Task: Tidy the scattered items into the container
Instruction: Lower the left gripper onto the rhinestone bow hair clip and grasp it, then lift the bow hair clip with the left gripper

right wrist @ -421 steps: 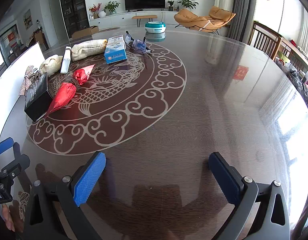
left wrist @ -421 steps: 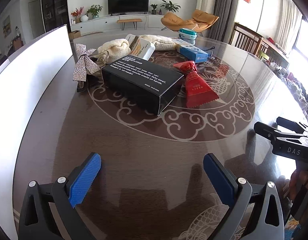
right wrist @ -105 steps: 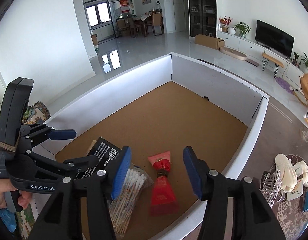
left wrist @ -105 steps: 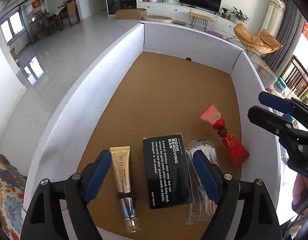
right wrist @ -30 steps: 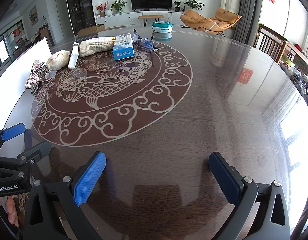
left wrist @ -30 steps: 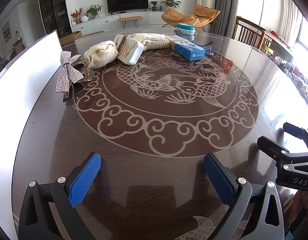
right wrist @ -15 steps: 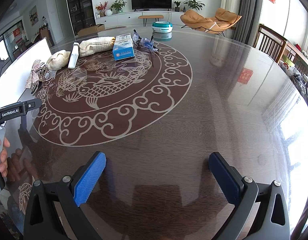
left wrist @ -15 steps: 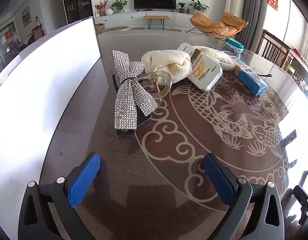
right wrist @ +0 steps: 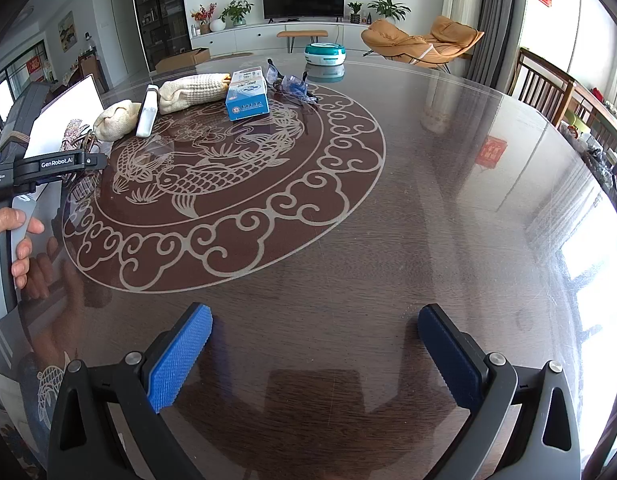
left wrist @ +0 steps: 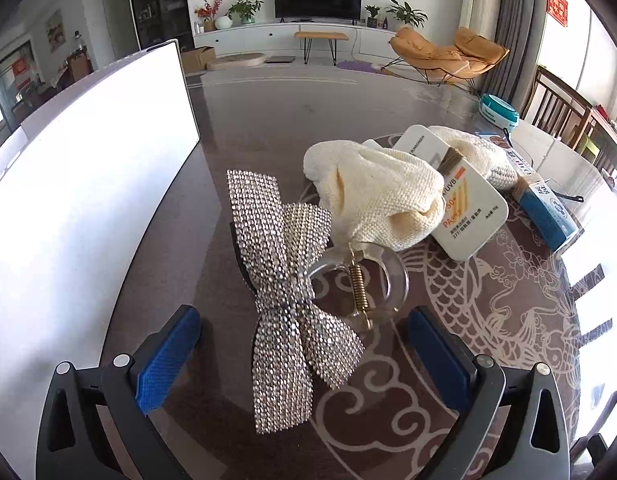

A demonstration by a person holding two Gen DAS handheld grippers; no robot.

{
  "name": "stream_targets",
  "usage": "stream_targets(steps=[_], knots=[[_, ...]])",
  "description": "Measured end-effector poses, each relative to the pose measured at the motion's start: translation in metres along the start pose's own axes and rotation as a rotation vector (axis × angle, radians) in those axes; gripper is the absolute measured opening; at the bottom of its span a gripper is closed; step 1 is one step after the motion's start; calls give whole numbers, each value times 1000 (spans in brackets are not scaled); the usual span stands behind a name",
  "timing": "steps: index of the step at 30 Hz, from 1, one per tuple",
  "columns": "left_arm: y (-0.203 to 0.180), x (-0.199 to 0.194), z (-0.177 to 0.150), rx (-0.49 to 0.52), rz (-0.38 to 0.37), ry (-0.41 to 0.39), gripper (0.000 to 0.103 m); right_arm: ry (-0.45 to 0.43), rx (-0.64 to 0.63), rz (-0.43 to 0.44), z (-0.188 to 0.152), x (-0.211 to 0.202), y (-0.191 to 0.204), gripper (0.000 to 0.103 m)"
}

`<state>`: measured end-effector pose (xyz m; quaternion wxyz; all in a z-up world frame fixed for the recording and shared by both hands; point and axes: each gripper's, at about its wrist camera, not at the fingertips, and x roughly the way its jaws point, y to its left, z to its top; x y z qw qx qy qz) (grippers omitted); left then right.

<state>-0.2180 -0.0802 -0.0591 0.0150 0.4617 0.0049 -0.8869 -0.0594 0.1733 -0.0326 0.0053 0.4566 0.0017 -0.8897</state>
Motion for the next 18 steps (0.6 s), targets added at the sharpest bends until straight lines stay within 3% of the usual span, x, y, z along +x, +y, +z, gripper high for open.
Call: stream_targets(steps=[6,8,9,10,14,18], knots=[[5,10,13,-34,23,0,103,0,0,0,0,0,0,103],[5,3,11,-36,20,-39,83,0,0,0,0,0,0,103],[4,-1,10,-33,11,-54,64,0,0,0,0,0,0,103],[4,-3,9,-27,8,-58,55,0,0,0,0,0,0,103],[8,-14,-5,-27,-36,-65,52,0,0,0,0,0,0,103],[4,-32,-30,46,-29,-58,52,0,0,0,0,0,0,103]])
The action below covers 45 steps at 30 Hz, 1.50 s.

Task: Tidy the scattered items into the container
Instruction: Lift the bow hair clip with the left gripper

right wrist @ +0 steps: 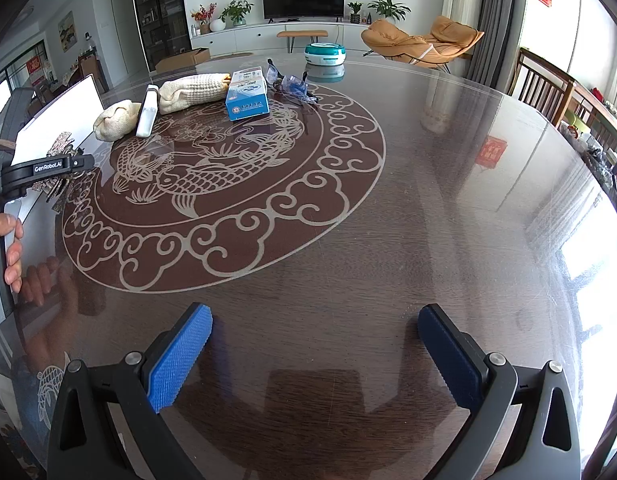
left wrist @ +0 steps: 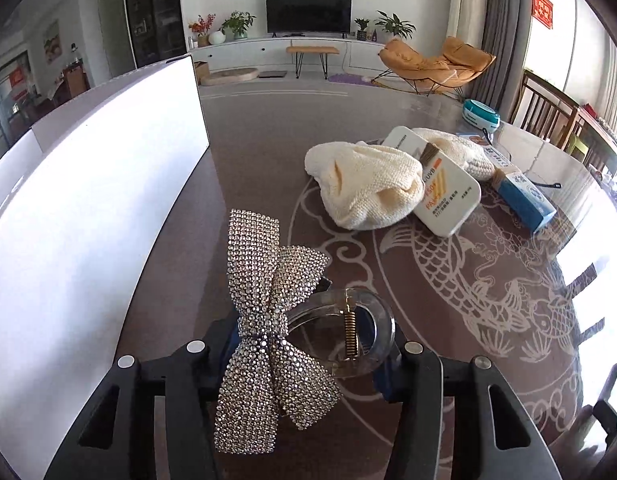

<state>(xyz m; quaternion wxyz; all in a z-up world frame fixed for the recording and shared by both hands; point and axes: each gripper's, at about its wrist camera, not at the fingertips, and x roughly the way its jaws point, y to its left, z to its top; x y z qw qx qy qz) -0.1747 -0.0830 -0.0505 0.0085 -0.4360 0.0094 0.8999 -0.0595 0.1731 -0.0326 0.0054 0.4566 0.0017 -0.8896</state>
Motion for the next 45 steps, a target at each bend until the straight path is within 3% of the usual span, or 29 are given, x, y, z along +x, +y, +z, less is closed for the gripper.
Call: stream_targets(steps=[8,12,35,38,40,45], knots=[[8,-51,-61,26,-27,-1,52,0,0,0,0,0,0,103],[15,-60,-72,14,-31,-3,52,0,0,0,0,0,0,103],[17,-35,-44,15,-16,0,55,0,0,0,0,0,0,103],[13,-33,-43,33,-24,8,66,0,0,0,0,0,0,103],[14,-30,-43,33,-20,26,90,0,0,0,0,0,0,103],[13,-24,-41,37,-23,57,103,0,0,0,0,0,0,103]])
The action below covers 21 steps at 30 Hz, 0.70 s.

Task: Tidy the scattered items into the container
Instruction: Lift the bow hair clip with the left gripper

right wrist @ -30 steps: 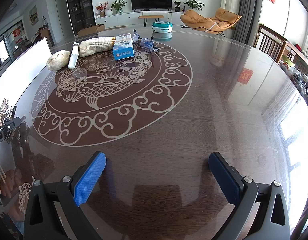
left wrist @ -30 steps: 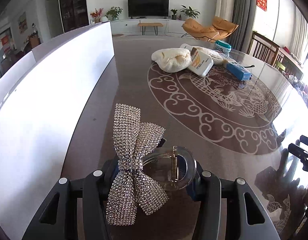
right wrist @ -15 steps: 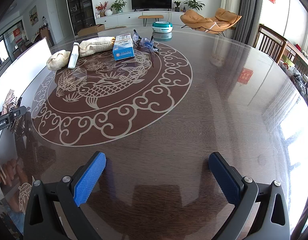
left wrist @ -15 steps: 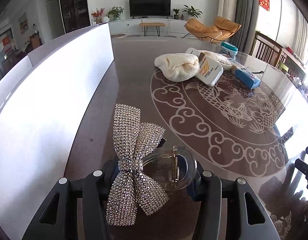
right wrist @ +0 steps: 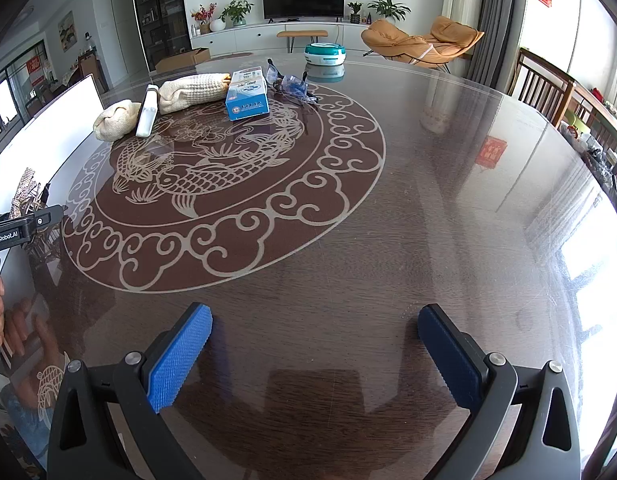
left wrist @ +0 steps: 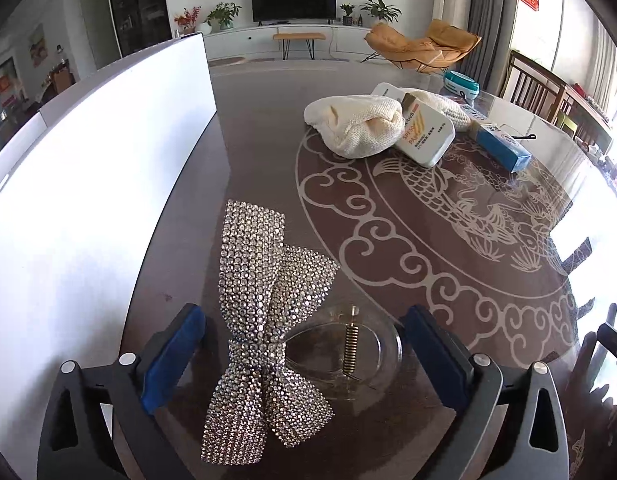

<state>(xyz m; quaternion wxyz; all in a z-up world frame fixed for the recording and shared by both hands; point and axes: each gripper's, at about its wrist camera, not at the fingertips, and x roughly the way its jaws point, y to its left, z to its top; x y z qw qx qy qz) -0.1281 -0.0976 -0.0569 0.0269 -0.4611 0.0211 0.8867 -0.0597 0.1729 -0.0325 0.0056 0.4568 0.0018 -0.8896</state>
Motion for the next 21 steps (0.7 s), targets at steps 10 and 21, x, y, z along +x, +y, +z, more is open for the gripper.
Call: stream_targets(steps=[10,21], knots=[[-1,0,0,-1,-2,-1,103,0,0,0,0,0,0,103],[-1,0,0,-1,-1,-1,103,0,-108,81,49,38,41,103]])
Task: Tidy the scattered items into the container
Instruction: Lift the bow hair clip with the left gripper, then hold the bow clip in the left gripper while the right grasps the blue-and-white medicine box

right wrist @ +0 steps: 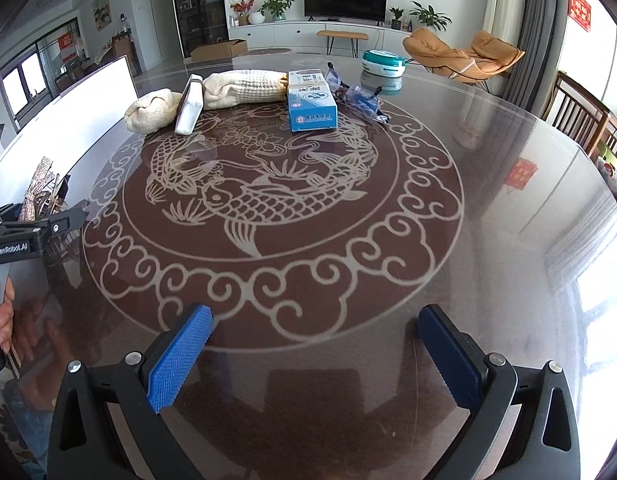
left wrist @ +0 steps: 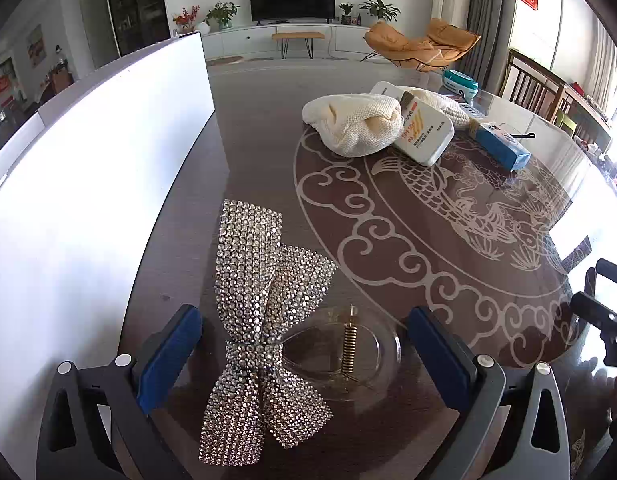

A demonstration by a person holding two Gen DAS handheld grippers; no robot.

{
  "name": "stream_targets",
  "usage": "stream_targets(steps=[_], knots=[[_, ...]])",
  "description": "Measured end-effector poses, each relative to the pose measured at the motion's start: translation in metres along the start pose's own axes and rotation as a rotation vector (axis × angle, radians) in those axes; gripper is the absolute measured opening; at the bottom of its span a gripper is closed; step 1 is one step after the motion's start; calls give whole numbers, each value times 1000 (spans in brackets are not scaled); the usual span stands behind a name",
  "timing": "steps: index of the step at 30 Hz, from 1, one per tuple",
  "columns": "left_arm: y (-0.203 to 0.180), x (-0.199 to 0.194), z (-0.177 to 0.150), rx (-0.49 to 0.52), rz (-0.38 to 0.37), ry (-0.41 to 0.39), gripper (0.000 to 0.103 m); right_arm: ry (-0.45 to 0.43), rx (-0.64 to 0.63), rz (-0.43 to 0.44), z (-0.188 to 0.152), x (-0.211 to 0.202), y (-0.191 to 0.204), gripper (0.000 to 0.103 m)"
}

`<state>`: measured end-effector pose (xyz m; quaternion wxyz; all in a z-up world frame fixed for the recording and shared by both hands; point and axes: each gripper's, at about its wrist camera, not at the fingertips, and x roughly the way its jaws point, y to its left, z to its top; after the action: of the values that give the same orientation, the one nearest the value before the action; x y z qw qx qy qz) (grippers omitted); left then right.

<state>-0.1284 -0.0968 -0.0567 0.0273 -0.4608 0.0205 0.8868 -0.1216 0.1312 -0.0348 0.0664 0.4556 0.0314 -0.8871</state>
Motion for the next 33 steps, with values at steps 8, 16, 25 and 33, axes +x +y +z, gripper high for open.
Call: stream_targets(steps=[8,16,25,33], knots=[[0,0,0,-1,-1,0,103,1,-24,17,84,63,2,103],[-1,-1,1,0,0,-1,103,-1,-3,3,134,98,8,102],[-1,-1,2,-1,-1,-1,103,-56,-30,57,106,68,5,42],[-1,-1,2,-1,-1,-1,103,-54,-74,65,-15,-19,-6,43]])
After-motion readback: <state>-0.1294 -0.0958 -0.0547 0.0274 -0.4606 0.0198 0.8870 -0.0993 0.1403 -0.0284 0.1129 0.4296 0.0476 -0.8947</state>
